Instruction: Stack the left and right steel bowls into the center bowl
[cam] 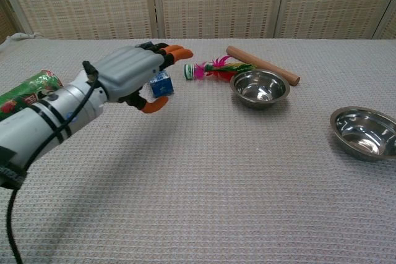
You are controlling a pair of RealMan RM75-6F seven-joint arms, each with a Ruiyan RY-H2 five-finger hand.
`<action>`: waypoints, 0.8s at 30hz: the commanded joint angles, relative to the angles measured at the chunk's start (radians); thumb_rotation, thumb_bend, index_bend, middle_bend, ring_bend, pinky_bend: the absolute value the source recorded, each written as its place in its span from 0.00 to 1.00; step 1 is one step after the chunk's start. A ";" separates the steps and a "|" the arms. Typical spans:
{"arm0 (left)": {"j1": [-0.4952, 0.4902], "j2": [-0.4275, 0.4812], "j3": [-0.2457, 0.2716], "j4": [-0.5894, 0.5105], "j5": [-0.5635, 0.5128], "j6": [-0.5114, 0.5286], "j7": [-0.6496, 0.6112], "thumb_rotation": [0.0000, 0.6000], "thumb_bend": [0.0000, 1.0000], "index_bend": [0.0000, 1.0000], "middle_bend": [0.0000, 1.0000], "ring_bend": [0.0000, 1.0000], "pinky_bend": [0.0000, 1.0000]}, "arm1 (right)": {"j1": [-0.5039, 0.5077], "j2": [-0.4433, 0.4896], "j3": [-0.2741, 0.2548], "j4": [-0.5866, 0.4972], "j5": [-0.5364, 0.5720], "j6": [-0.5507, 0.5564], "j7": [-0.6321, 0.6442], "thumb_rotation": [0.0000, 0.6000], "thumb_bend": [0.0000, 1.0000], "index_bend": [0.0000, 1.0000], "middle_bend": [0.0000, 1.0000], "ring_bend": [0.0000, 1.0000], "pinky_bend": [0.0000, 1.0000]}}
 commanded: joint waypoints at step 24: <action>0.246 0.229 0.097 -0.167 0.095 0.176 0.009 1.00 0.44 0.00 0.00 0.00 0.08 | 0.120 -0.296 0.067 0.229 0.112 -0.064 -0.094 1.00 0.28 0.69 0.07 0.00 0.01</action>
